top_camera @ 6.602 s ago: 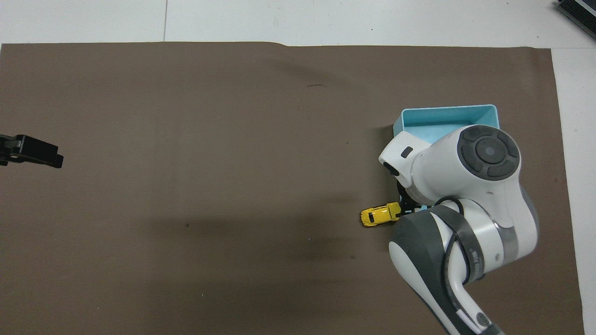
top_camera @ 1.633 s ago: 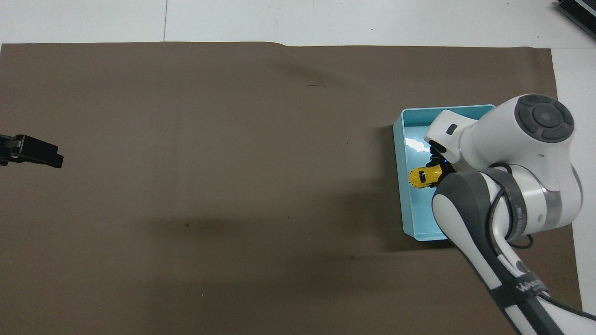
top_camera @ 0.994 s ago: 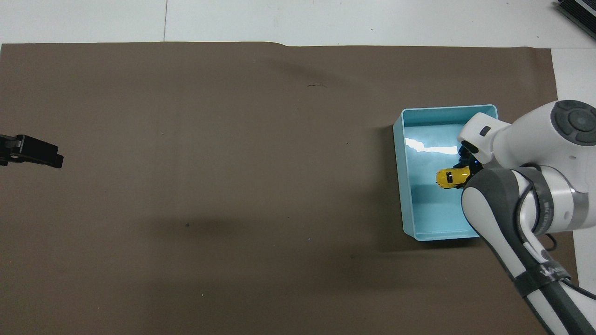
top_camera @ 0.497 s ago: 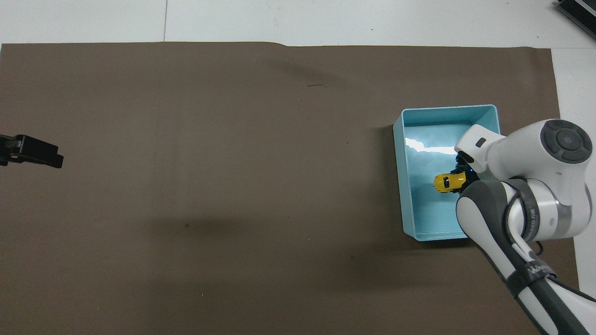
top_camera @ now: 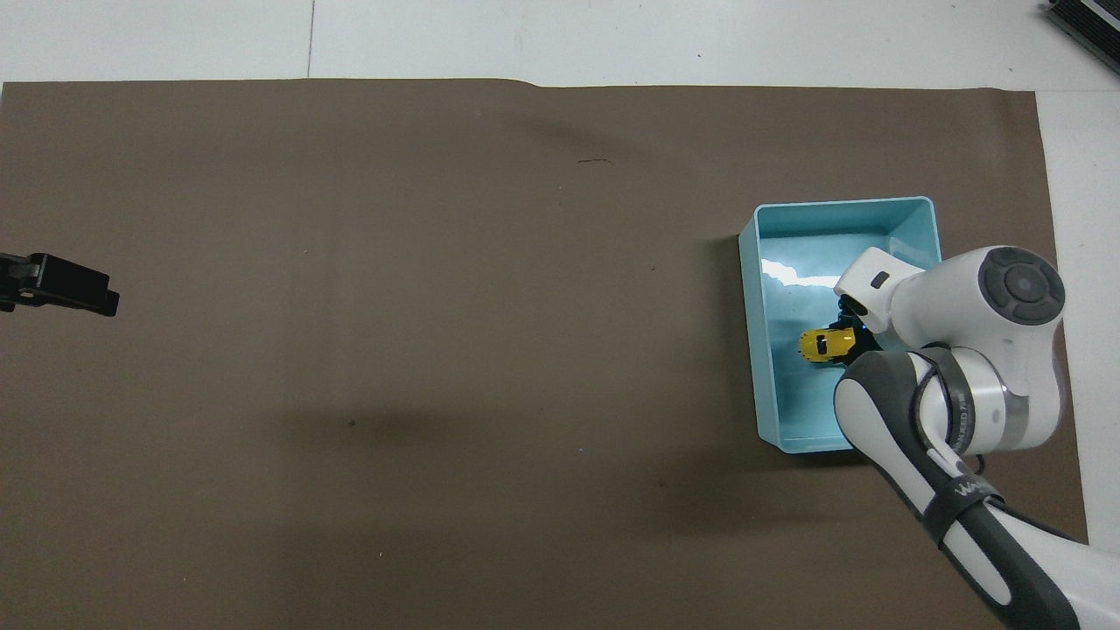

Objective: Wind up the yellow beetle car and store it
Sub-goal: 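Lower the car into the blue box and open the right gripper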

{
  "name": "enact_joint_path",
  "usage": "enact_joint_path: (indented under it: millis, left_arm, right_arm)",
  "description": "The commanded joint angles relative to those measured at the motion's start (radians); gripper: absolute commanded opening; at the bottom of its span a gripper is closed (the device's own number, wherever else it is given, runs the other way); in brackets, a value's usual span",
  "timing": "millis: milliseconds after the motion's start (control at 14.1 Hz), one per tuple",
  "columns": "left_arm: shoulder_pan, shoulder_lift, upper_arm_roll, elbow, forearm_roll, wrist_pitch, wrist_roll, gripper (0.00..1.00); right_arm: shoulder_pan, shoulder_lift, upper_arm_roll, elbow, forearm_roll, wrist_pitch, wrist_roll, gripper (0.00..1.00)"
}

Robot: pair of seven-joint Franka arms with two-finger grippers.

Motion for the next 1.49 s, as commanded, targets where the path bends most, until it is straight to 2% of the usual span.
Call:
enact_joint_path:
  millis: [0, 71, 142, 213, 284, 355, 639, 923, 1136, 1420]
  left_arm:
    - [0.008, -0.006, -0.007, -0.005, 0.016, 0.000, -0.009, 1.00]
    - [0.008, -0.006, -0.007, -0.005, 0.016, 0.000, -0.009, 1.00]
    - [0.008, -0.006, -0.007, -0.005, 0.016, 0.000, -0.010, 1.00]
    - [0.008, -0.006, -0.007, -0.005, 0.016, 0.000, -0.009, 1.00]
    - [0.008, -0.006, -0.007, -0.005, 0.016, 0.000, -0.009, 1.00]
    - [0.008, -0.006, -0.007, -0.005, 0.016, 0.000, -0.009, 1.00]
    - [0.008, -0.006, -0.007, -0.005, 0.016, 0.000, -0.009, 1.00]
    - [0.008, -0.006, -0.007, -0.005, 0.016, 0.000, -0.009, 1.00]
    - [0.008, -0.006, -0.007, -0.005, 0.016, 0.000, -0.009, 1.00]
    - [0.008, -0.006, -0.007, -0.005, 0.016, 0.000, -0.010, 1.00]
  right_arm:
    - [-0.015, 0.028, 0.008, -0.012, -0.012, 0.048, -0.021, 0.00]
    - [-0.015, 0.034, 0.008, -0.015, -0.012, 0.060, -0.021, 0.00]
    - [-0.015, 0.035, 0.008, -0.015, -0.012, 0.061, -0.022, 0.05]
    - [-0.015, 0.035, 0.008, -0.015, -0.012, 0.061, -0.019, 0.28]
    - [-0.015, 0.035, 0.008, -0.015, -0.012, 0.061, -0.013, 0.71]
    - [-0.015, 0.038, 0.009, -0.009, -0.010, 0.055, -0.008, 1.00]
    - [-0.015, 0.029, 0.009, 0.020, -0.004, 0.019, 0.016, 1.00]
    - [-0.007, -0.017, 0.012, 0.112, 0.011, -0.161, 0.097, 1.00]
    - [-0.006, -0.067, 0.012, 0.155, 0.046, -0.247, 0.247, 1.00]
    - [0.000, -0.080, 0.017, 0.310, 0.079, -0.398, 0.460, 1.00]
